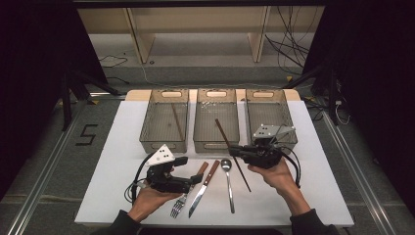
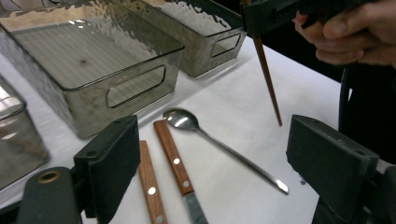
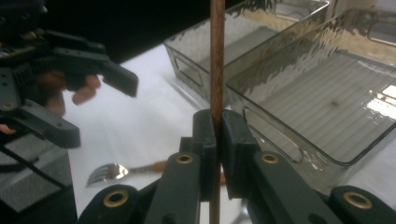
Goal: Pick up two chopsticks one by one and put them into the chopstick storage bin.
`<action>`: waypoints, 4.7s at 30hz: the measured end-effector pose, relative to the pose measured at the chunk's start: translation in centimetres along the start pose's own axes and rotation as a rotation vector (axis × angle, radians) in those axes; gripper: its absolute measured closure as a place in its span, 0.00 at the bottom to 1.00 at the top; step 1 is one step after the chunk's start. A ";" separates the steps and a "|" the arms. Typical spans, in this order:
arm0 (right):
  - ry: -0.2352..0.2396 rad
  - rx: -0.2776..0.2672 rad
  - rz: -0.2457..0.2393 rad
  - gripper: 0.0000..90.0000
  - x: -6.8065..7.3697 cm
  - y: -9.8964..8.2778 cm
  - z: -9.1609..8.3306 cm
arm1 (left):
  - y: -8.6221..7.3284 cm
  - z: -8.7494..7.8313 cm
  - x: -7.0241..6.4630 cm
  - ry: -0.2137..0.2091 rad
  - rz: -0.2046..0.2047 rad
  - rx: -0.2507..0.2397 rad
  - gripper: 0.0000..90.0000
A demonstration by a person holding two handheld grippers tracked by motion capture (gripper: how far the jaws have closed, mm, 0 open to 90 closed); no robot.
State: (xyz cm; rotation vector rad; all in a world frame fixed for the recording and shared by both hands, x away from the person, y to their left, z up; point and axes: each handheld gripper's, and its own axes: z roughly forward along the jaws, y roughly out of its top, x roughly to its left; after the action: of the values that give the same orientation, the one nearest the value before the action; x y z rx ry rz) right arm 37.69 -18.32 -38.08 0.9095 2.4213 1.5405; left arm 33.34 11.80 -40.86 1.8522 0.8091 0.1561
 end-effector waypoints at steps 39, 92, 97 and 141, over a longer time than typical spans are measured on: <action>0.036 -0.074 0.075 0.95 1.7 -0.4 1.4 | 1.6 6.9 -1.5 -0.164 -0.100 0.082 0.65; -0.074 0.010 0.046 0.31 1.2 -5.2 -1.5 | 8.2 -1.8 7.2 0.022 -0.141 0.060 0.94; -0.072 0.009 0.055 0.29 1.2 -5.7 -1.8 | 9.7 -3.1 9.1 0.066 -0.157 0.057 0.94; -0.089 -0.021 0.046 0.23 2.0 -6.8 -3.1 | 10.2 2.3 17.5 0.218 -0.418 0.168 0.93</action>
State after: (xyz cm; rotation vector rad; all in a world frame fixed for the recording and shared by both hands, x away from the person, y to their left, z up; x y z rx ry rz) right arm 31.93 -21.68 -42.03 1.0135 2.3350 1.5039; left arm 52.40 18.25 -37.56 1.7962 1.3780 0.0230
